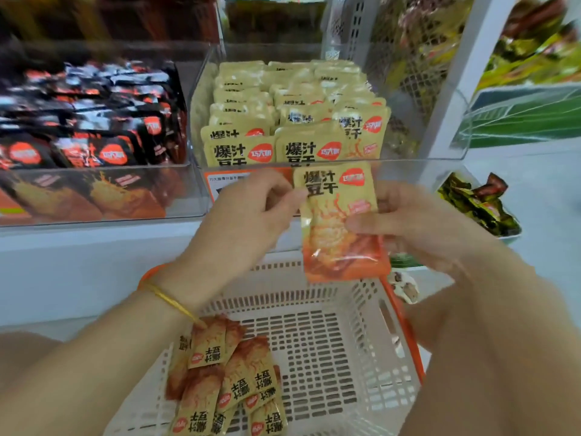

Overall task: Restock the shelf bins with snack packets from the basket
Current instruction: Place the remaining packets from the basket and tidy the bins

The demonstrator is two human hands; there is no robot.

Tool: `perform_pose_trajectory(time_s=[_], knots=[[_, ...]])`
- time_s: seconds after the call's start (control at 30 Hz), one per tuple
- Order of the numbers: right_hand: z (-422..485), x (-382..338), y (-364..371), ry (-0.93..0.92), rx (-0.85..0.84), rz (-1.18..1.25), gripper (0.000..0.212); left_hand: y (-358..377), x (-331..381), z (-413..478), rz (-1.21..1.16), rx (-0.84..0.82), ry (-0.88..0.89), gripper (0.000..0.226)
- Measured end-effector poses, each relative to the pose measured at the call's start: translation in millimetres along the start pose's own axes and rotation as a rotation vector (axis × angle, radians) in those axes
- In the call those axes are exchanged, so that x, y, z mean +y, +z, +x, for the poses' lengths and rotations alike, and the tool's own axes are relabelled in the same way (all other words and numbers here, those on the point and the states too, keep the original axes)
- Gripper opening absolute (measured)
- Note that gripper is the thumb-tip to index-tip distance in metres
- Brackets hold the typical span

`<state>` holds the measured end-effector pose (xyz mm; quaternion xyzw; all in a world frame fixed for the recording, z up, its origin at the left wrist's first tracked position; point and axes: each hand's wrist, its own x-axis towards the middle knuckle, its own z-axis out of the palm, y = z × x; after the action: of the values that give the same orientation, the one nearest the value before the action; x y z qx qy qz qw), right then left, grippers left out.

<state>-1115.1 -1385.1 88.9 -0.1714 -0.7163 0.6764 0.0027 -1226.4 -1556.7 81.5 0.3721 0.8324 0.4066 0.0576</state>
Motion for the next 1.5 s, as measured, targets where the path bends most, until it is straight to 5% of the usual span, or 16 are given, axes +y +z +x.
perform_pose_trajectory(time_s=[0.1,0.23,0.37,0.5,0.73,0.93,1.03,1.13,1.2,1.27,1.37,1.5], knots=[[5.1,-30.1,-33.0,-0.160,0.342,0.020,0.027,-8.9,30.9,24.2,0.153,0.238,0.227,0.018],[39.6,-51.1,-59.4,-0.313,0.648,-0.217,0.029,-5.6,39.2,67.7,0.560,0.145,0.338,0.049],[73.5,-57.6,-70.7,-0.182,0.563,-0.466,0.028,7.8,30.7,78.9,0.697,0.024,0.257,0.074],[90.0,-66.4,-77.4,-0.140,0.490,-0.508,0.035,12.8,21.3,78.5,0.784,-0.009,0.235,0.050],[106.1,-45.8,-64.6,0.066,0.427,-1.125,0.027,14.2,17.9,77.3,0.809,0.005,0.243,0.050],[106.2,-48.0,-59.0,0.157,0.332,-1.270,0.030,14.8,15.8,78.8,0.796,0.022,0.266,0.049],[96.1,-51.3,-58.5,0.133,0.443,-1.179,0.032,13.6,14.1,74.9,0.757,0.069,0.308,0.059],[80.2,-51.9,-52.9,0.005,0.680,-0.888,0.046,10.9,8.6,59.5,0.649,0.222,0.464,0.042],[63.7,-48.9,-40.5,-0.150,0.834,-0.844,0.052,10.0,0.2,37.9,0.592,0.337,0.574,0.034],[42.0,-42.6,-18.7,-0.388,0.911,-0.869,0.035,10.9,-14.8,11.0,0.574,0.360,0.634,0.031],[26.7,-13.0,27.6,-0.536,0.629,-0.828,0.020,14.8,-65.6,-22.9,0.640,0.160,0.547,0.030],[62.6,70.6,96.4,-0.151,-0.117,-1.068,0.012,26.5,-139.2,-54.8,0.841,-0.224,0.151,0.024]])
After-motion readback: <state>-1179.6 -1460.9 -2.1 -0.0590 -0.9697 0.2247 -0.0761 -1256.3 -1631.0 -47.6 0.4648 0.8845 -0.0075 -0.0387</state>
